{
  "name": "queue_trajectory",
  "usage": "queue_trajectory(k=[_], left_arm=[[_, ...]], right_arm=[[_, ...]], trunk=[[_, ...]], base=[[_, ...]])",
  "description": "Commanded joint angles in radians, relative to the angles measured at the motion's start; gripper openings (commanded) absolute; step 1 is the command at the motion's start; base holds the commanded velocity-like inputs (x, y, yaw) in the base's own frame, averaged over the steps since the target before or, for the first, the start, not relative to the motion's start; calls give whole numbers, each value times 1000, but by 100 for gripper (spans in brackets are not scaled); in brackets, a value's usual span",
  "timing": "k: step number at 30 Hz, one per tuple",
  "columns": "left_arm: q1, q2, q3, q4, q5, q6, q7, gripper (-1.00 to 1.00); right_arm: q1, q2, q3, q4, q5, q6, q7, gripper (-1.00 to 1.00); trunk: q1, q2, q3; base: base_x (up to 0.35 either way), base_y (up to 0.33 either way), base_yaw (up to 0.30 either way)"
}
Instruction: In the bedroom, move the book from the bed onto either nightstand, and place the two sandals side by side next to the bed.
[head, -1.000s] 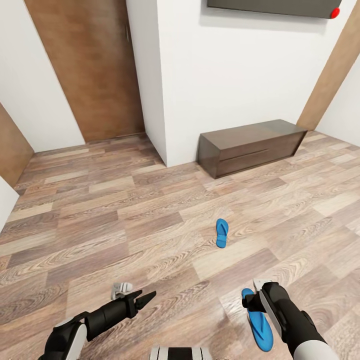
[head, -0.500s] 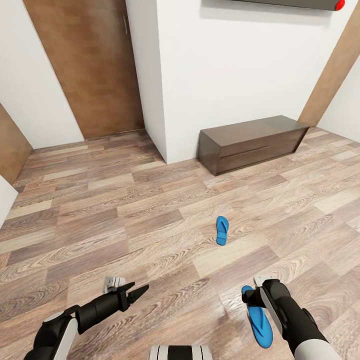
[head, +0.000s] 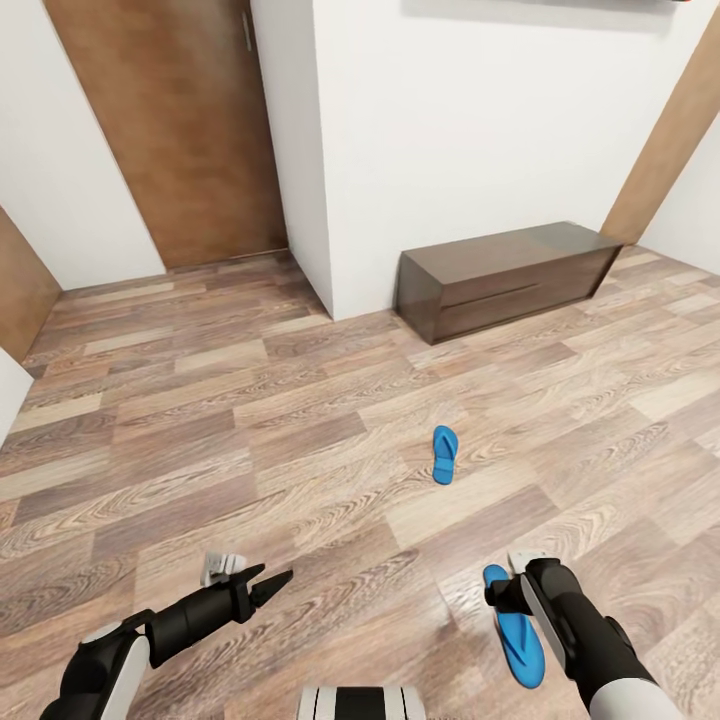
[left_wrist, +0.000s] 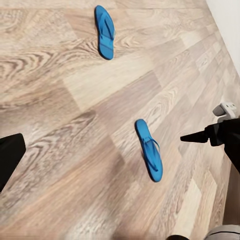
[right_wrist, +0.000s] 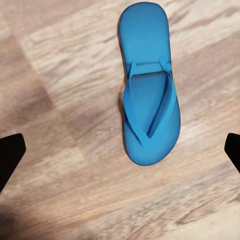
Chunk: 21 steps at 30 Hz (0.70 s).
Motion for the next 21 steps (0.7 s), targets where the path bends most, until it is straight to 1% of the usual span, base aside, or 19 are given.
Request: queue_trajectory(k=[1,21], left_arm=[[0,0,1,0,6,8,-1,100],[-1,-4,-1,1,4,7,0,100]], right_arm=[[0,-1,-1,-1,1,5,1,100],[0,-3,-1,-3,2,9,1,100]], trunk=[[0,-1,-5],[9,-5,-82]], base=[[0,0,0],[0,0,0]])
